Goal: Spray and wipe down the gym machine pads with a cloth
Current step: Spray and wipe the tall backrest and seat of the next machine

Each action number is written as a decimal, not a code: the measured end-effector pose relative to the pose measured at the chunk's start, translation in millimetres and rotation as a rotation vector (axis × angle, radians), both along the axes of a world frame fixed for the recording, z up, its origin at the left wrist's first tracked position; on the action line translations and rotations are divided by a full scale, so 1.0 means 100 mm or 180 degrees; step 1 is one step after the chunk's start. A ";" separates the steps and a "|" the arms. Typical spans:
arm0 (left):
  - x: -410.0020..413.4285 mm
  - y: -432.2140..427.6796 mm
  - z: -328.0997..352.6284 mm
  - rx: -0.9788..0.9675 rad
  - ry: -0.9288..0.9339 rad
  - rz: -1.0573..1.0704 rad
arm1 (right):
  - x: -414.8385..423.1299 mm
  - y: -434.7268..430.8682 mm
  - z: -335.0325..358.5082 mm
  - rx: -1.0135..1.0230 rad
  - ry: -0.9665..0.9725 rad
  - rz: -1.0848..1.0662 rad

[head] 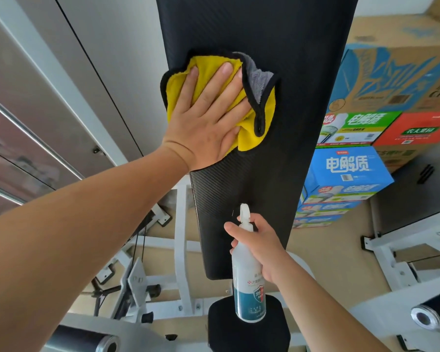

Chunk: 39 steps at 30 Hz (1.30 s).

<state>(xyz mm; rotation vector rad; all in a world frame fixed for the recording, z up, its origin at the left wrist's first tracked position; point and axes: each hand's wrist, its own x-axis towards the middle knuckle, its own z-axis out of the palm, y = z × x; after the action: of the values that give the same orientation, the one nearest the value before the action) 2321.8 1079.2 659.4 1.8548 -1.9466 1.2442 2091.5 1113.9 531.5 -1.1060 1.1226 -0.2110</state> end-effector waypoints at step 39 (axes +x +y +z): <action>-1.13 1.12 -3.75 0.3793 -0.2487 -0.1370 | -1.43 0.54 -1.18 0.0187 -0.0121 -0.0781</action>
<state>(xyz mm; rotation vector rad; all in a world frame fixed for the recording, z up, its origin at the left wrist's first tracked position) 2208.9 1190.9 284.5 1.0200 -3.8211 0.6957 1948.4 1167.6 413.5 -0.9076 1.2223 -0.3872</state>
